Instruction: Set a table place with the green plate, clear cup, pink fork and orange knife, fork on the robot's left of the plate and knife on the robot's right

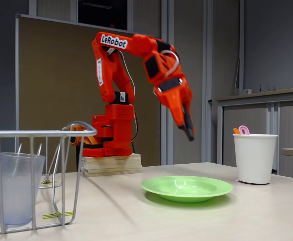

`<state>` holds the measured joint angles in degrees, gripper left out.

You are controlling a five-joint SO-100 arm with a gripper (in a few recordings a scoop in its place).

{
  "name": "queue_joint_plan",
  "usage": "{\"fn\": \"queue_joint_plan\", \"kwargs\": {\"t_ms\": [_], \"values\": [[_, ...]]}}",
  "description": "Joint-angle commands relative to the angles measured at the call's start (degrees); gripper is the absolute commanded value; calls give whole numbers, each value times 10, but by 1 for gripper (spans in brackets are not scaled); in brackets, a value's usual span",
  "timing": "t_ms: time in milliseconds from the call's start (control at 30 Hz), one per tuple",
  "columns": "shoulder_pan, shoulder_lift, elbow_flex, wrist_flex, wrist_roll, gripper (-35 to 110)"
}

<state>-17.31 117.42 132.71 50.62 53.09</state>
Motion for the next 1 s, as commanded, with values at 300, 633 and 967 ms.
{"fn": "queue_joint_plan", "kwargs": {"t_ms": [300,633,967], "values": [[224,35,-182,175,11,17],[363,-16,-321,287,-116,17],[471,-122,-391,294,-726,17]]}}
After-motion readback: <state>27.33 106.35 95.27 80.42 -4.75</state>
